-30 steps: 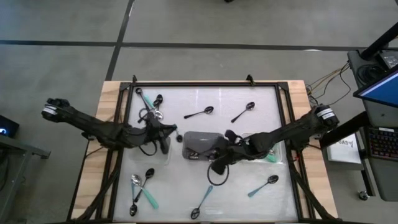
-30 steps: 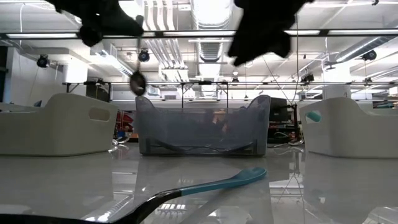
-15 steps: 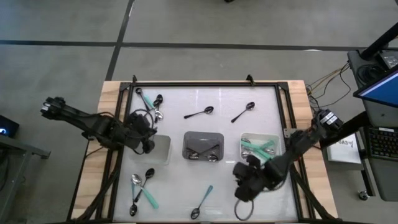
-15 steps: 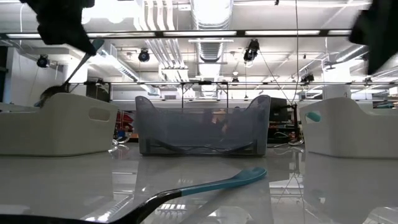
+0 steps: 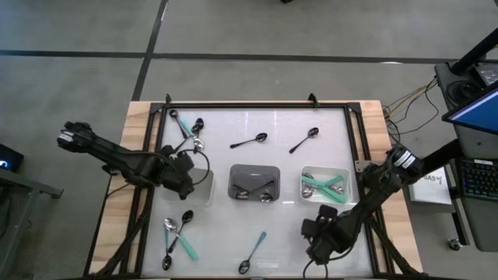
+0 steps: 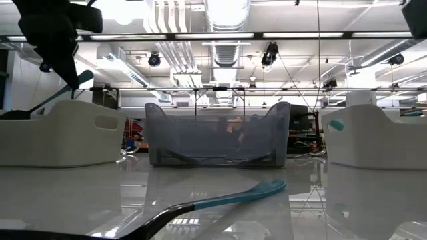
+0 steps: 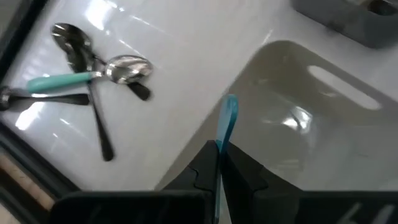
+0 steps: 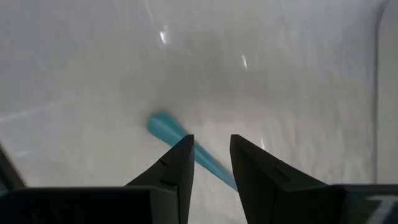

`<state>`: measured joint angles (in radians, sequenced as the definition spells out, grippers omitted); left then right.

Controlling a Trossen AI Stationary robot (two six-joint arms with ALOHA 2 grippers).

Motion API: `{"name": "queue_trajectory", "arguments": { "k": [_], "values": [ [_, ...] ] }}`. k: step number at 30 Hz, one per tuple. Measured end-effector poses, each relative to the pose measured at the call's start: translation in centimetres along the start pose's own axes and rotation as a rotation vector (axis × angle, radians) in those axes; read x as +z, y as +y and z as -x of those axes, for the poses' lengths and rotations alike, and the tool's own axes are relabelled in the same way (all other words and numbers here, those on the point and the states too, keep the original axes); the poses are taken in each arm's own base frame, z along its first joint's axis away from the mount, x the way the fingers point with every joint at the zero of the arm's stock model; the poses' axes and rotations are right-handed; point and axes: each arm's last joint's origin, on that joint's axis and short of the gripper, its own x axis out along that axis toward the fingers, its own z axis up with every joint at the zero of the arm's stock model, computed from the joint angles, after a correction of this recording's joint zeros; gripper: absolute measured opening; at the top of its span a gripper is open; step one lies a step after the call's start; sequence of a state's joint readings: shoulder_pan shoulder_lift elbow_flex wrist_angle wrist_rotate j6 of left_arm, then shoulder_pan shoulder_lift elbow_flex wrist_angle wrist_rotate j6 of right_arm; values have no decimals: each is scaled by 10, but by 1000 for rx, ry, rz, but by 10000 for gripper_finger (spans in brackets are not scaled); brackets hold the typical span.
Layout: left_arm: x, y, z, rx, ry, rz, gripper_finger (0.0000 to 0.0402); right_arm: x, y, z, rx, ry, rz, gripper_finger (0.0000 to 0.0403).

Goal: Sort silverware by color (type)
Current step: Put the blue spoon into the gray bin

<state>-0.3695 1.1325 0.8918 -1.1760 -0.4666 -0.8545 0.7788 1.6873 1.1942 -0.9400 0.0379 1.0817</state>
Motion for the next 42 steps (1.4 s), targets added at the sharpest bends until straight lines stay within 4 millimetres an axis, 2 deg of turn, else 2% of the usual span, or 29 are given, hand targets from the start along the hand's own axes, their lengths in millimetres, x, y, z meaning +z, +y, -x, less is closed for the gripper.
{"name": "queue_trajectory", "arguments": {
  "k": [5,13,19,27,38,42],
  "values": [
    [4,-8,-3,4,33,-21,14,-4,-2,-7,-35,91,1,96],
    [8,-21,-13,30,95,-80,82,-7,-6,-13,-42,152,-5,96],
    [17,-30,-11,13,62,-85,117,-11,-9,-17,-33,209,0,96],
    [33,-36,3,-47,-37,-62,123,-17,-18,-29,-63,235,60,96],
    [52,-40,24,-107,-145,-72,123,-23,-28,-43,-42,246,317,93],
    [55,-40,29,-102,-173,-62,123,-22,-26,-45,-13,229,319,55]
  ]
}}
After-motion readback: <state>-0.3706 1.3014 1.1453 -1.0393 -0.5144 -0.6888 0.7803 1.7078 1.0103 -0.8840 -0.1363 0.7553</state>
